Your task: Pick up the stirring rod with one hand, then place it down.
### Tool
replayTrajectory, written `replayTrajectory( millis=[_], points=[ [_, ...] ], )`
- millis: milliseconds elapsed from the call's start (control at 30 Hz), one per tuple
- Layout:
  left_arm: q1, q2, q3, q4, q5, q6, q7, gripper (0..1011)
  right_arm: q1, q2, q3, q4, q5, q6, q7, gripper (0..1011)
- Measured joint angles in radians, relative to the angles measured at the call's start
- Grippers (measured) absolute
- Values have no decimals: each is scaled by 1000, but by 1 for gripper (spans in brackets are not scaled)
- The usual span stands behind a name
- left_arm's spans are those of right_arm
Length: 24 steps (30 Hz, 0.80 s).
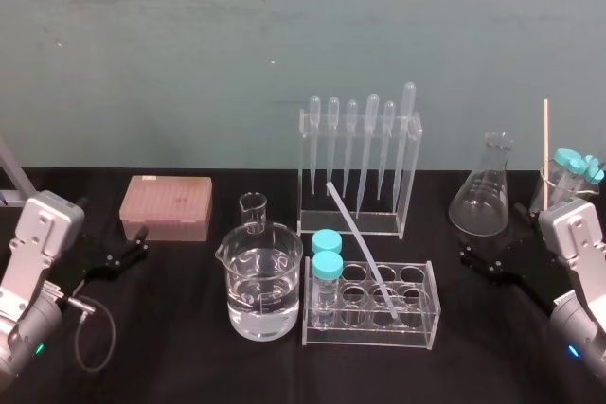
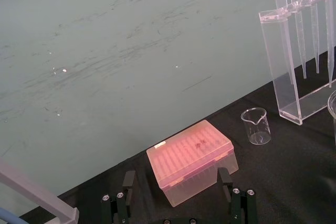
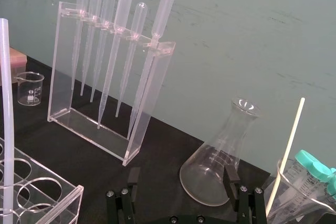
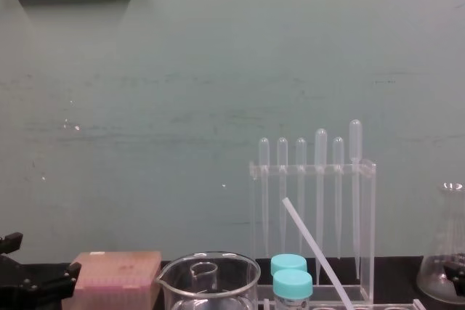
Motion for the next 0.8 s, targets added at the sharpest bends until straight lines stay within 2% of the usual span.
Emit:
replayTrajectory(
  millis=[800],
  points=[
    [0,0,0,0,0,0,0,1000,0,0,0,0,0,0,0,1000]
  ],
)
